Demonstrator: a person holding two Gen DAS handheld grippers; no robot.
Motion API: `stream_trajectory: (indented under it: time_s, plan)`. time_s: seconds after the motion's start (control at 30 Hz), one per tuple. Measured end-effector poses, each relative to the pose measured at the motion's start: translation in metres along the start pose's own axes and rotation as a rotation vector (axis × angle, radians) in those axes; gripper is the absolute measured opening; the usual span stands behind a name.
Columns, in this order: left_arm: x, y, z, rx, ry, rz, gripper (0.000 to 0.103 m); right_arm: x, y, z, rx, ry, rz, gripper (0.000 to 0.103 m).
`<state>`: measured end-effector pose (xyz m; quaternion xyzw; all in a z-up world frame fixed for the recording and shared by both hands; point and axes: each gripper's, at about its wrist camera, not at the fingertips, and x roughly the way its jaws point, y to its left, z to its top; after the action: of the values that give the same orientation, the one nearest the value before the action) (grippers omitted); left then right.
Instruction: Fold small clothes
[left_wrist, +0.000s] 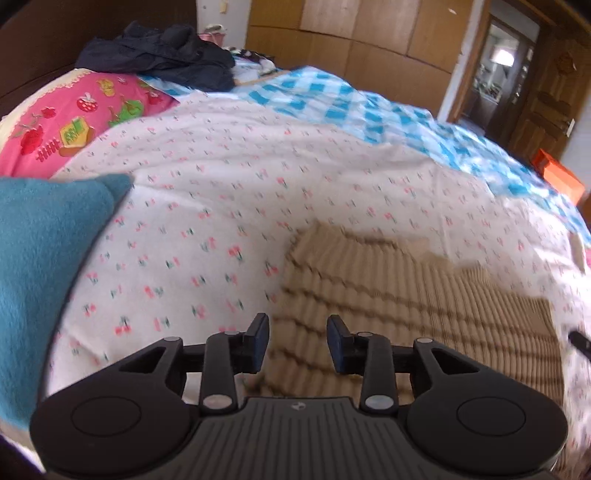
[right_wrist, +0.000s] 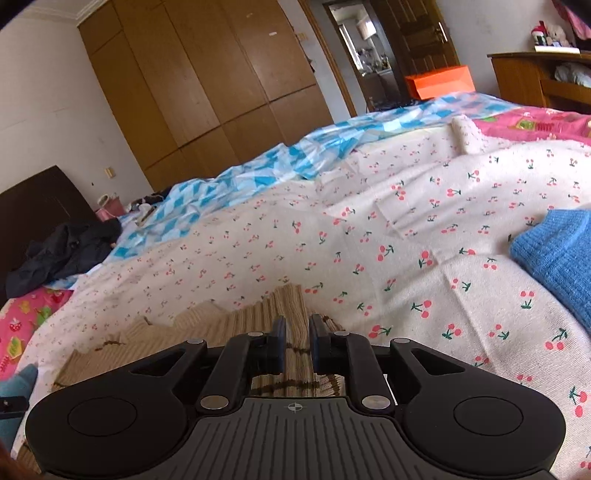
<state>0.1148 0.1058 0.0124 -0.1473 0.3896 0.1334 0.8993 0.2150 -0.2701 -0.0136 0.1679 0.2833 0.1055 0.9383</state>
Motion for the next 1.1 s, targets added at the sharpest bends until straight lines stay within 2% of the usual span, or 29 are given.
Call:
stream_trajectory:
  time_s: [0.07,0.13,0.2,0.23,0.3,0.47,0.53,0.63,0.7,0.83,0.9,1.0,1.07,1.1]
  plan:
    - [0.01,-0.002,-0.013,0.025,0.036,0.019,0.04,0.001,0.002,-0.002,-0.013,0.021,-0.008,0.016]
    - [0.02,-0.001,-0.025,0.063,0.058,0.063,0.04,0.015,-0.001,-0.008,-0.015,0.101,-0.062,0.017]
    - [0.02,0.008,-0.028,0.039,0.065,0.054,0.041,0.026,-0.008,-0.015,-0.011,0.148,-0.099,0.017]
    - [0.016,0.011,-0.028,0.023,0.062,0.046,0.041,0.024,-0.01,-0.016,0.005,0.143,-0.094,0.021]
    - [0.005,0.013,-0.028,0.031,0.044,0.041,0.041,0.015,-0.012,-0.012,0.04,0.119,-0.076,0.02]
    - [-0.021,0.001,-0.032,0.102,-0.018,-0.011,0.042,-0.009,-0.022,-0.006,0.135,0.082,-0.044,0.021]
    - [-0.023,-0.008,-0.038,0.153,-0.021,-0.022,0.045,-0.013,-0.025,-0.006,0.138,0.08,-0.067,0.021]
    - [-0.01,-0.022,-0.049,0.25,0.021,-0.015,0.046,-0.002,-0.028,-0.015,0.111,0.172,-0.12,0.02]
    - [-0.005,-0.025,-0.055,0.258,0.048,-0.017,0.046,0.0,-0.029,-0.019,0.106,0.188,-0.143,0.018]
    - [-0.022,-0.031,-0.061,0.283,0.005,-0.039,0.046,-0.018,-0.032,-0.013,0.155,0.129,-0.089,0.021]
    - [-0.028,-0.032,-0.063,0.308,0.006,-0.046,0.047,-0.018,-0.038,-0.014,0.184,0.139,-0.066,0.021]
    - [-0.019,-0.02,-0.066,0.266,0.05,-0.028,0.049,-0.004,-0.042,-0.02,0.194,0.224,-0.076,0.02]
    - [-0.009,-0.005,-0.065,0.195,0.093,-0.002,0.048,0.0,-0.039,-0.022,0.173,0.222,-0.086,0.019]
    - [-0.009,0.004,-0.063,0.139,0.106,-0.022,0.048,-0.002,-0.037,-0.021,0.167,0.212,-0.085,0.02]
